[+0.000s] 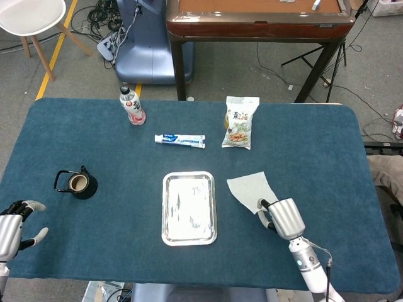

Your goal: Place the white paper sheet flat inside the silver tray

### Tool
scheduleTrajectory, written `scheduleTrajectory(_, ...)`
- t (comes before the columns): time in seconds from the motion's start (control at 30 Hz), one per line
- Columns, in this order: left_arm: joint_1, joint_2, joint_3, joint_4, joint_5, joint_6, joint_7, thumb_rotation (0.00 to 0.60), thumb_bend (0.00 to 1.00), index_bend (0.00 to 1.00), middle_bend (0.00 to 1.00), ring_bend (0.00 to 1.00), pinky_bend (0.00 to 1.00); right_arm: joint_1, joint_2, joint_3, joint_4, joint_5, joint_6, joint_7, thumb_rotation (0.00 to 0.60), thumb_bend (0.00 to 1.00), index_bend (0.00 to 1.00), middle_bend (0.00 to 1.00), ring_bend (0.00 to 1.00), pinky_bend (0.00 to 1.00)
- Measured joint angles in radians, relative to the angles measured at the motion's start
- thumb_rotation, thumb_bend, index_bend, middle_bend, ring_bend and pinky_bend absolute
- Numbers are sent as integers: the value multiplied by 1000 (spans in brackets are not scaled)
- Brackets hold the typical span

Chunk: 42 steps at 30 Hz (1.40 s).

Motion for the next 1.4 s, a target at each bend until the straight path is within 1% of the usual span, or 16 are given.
scheduleTrajectory(0.23,0,0,0,0,0,0,0,600,199,397,363,263,442,16,-5,38,-73,18,0,-46,600,527,575,1000,1000,1000)
scheduleTrajectory(0.4,0,0,0,0,0,0,-2,600,199,397,363,263,442,38,-27,69,-120,26,-2,-86,600,536,575,1000,1000,1000)
scheduleTrajectory(0.63,1,3,0,-1,2,3,-8,600,199,397,363,263,442,83,-58,98,-170,36,-40,-136,600,537,575,1000,1000,1000)
scheduleTrajectory(0.97,1,7,2,-2,4,1,-14,600,199,397,363,263,442,131,-127,115,-190,51,-83,-207,600,538,575,1000,1000,1000)
scheduleTrajectory(1.13,4,11,1,-3,6,7,-22,600,199,397,363,263,442,144,-164,114,-211,54,-89,-247,600,538,575,1000,1000,1000)
scheduleTrajectory(1.4,7,18,1,-5,10,12,-35,600,199,397,363,263,442,151,-197,109,-243,71,-97,-318,600,539,576,1000,1000,1000)
